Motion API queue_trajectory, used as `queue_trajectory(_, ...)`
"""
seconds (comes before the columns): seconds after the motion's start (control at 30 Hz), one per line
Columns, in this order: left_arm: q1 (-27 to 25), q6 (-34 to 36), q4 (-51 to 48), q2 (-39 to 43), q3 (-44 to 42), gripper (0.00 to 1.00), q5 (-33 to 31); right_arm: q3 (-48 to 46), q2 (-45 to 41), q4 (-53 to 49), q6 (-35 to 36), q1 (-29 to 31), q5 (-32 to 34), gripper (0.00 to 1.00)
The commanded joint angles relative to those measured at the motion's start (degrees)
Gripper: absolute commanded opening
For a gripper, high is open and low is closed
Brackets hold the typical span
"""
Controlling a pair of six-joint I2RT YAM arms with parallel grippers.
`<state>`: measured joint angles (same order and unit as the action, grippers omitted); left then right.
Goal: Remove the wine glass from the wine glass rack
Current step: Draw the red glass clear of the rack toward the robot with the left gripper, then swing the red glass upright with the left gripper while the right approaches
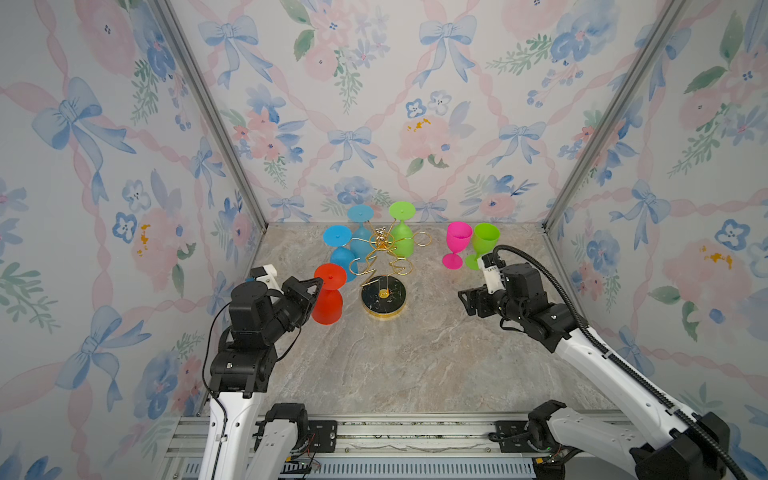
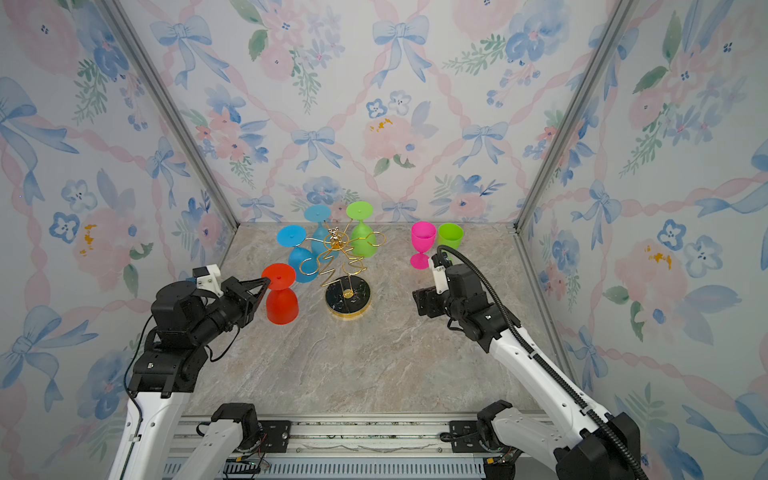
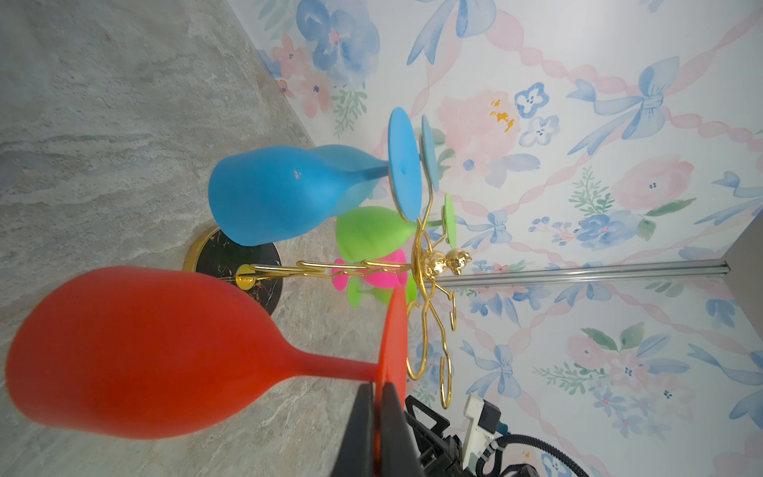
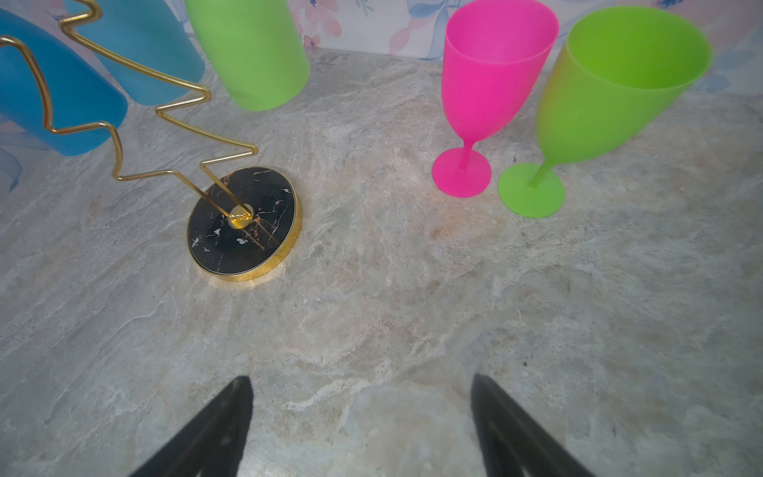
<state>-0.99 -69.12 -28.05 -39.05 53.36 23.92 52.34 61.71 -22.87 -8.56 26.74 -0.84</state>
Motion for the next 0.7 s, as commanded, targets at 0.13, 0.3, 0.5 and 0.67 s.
queue_trajectory(0.13,-1.19,5.52,-0.62,0.78,-0.02,0.0,7.66,0.96,1.08,1.43,-1.55,0.88,-1.24,0.85)
queue_trajectory(0.3,-2.11,9.48,-0.6,2.7,-1.1,0.0,11.27,2.37,2.88,1.82,-1.5,1.4,-1.58,0.85)
queue_trajectory(0.5,-5.07,13.27,-0.52,2.59,-2.21,0.0,17.87,2.84,4.57,3.53,-2.73,1.71,-2.3,0.85)
queue_trajectory(0.67,-7.46,17.17,-0.47,2.62,-1.7,0.0,20.4,4.34,6.62,3.63,-3.5,2.09,-2.28,0.85)
